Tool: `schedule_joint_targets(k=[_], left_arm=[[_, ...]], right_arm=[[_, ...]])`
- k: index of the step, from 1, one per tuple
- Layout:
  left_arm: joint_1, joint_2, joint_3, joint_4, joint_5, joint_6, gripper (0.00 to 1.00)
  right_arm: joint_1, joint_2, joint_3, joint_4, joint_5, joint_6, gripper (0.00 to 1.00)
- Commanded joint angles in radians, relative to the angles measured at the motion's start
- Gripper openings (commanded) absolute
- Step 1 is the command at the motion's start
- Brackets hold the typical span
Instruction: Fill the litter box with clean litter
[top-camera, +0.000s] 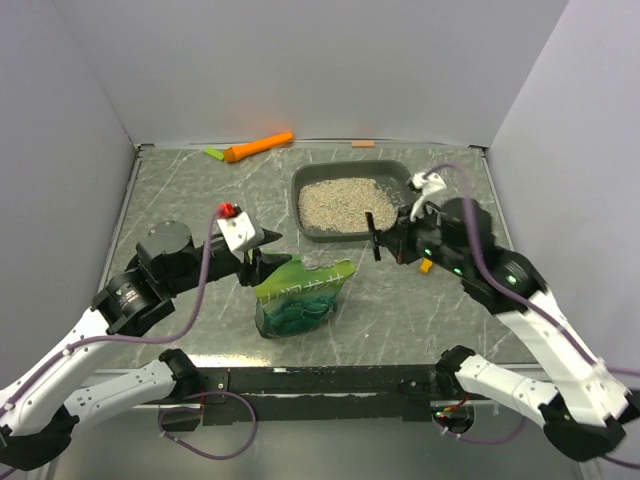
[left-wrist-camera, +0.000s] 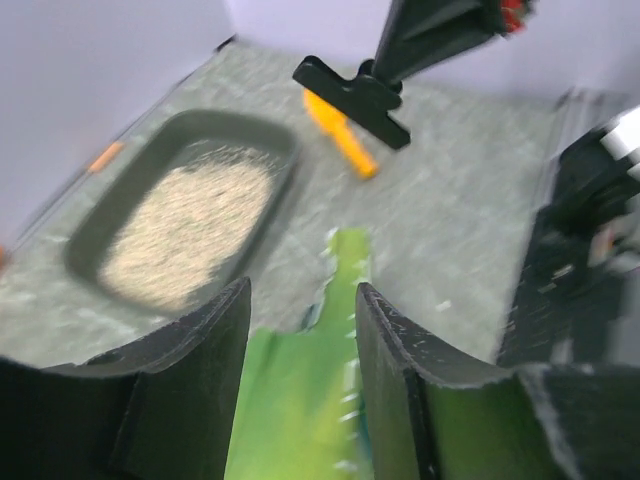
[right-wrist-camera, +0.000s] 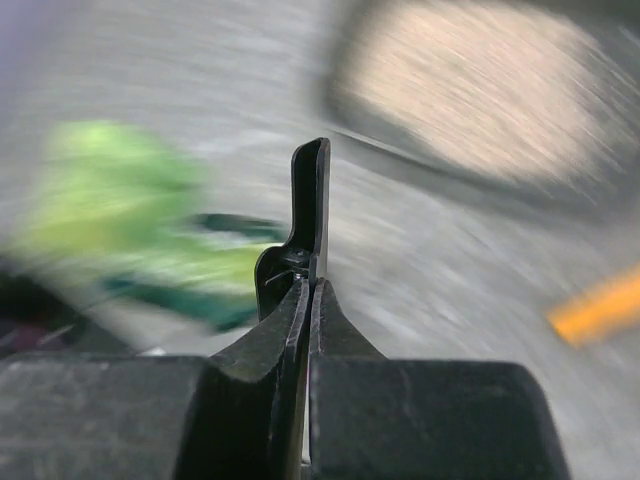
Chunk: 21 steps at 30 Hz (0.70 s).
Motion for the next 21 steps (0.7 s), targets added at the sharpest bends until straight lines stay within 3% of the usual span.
schedule_joint_targets(k=[1,5,9,13,21], left_arm=[[0.003,0.026,0.065,0.058,0.129,-0.267,0.48],[0.003,0.003,0.015,0.211,0.247,-0.377,0.48],[0.003,-0.034,-0.039,0.346,0.321,-0.482,0.47],[0.003,-0.072,-0.064,0.423,0.333,-0.539,0.48],[0.003,-0.112,-0.088,0.425,0.284,-0.569,0.52]], right_arm=[[0.017,-0.053,0.052,0.118,-0.428,-0.055,0.00],[0.023,-0.033,0.068,0.183,-0.746,-0.049,0.00],[0.037,-0.018,0.069,0.262,-0.871,0.004,0.00],[0.065,0.010,0.080,0.306,-0.898,0.043,0.00],[0.135,0.043,0.031,0.498,-0.936,0.170,0.00]])
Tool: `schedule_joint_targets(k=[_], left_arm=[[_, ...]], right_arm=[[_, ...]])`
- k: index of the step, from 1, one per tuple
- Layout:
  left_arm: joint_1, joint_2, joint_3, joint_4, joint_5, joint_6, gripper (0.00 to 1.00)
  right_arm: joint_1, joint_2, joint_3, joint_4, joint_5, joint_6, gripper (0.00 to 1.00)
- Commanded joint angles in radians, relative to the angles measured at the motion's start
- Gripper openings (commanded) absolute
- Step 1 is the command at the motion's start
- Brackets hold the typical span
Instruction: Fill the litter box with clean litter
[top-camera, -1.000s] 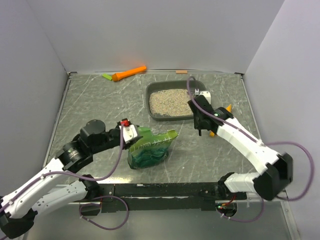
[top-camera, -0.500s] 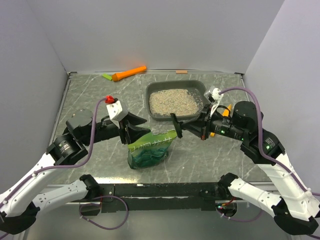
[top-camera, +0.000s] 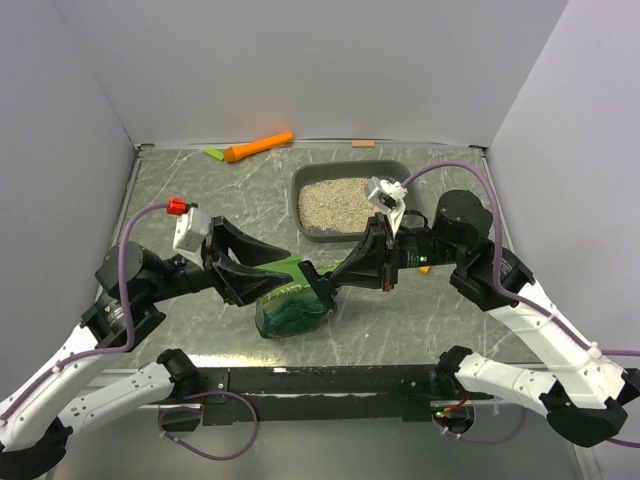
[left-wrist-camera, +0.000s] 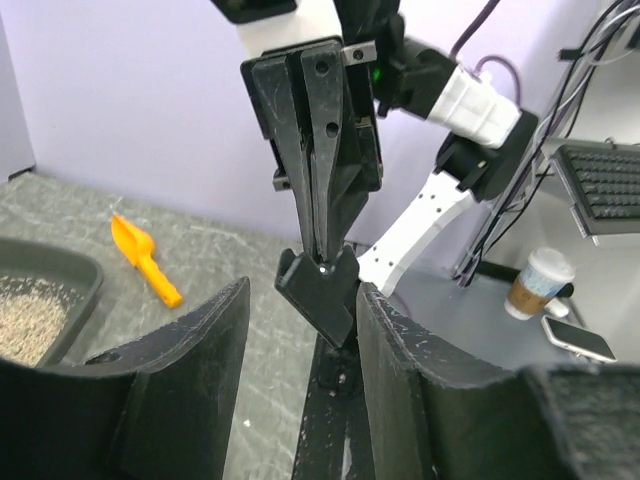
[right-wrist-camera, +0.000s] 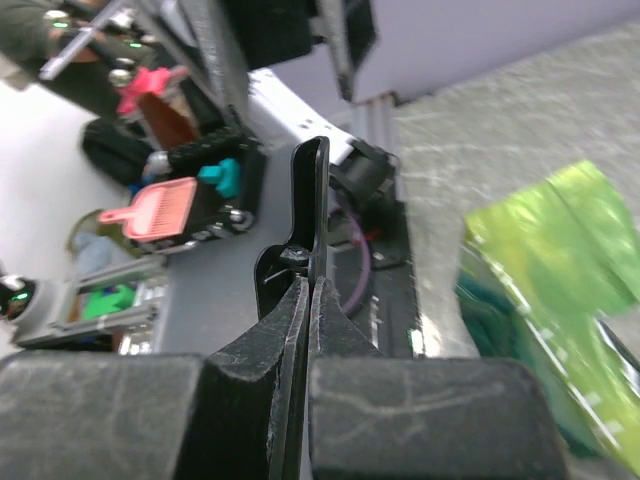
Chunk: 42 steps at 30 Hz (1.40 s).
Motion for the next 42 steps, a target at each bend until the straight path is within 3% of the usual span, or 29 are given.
schedule_joint_targets(k=[1,11,31,34,38,42], left_arm=[[0.003,-0.022,-0.017,0.057,-0.009,-0.049,0.53],[0.003,-0.063,-0.074,0.094,-0.023,-0.051,0.56],[0.003,-0.036,-0.071,0.151,0.046,-0.083,0.52],[0.003,-0.036,-0.077,0.157,0.050,-0.083,0.47],[0.003,-0.023,-0.077,0.163,0.065,-0.084,0.27],[0.003,-0.013,-0.069,0.168,0.077,-0.083,0.14]], right_arm=[[0.037,0.014,-0.004,0.193,-0.056,0.084,0.00],[0.068,0.006,-0.019,0.256,-0.039,0.121,0.00],[0.090,0.043,-0.071,0.386,-0.050,0.170,0.00],[0.088,0.043,-0.076,0.412,-0.055,0.175,0.00],[0.091,0.043,-0.080,0.429,-0.058,0.185,0.00],[0.094,0.046,-0.083,0.431,-0.059,0.187,0.00]])
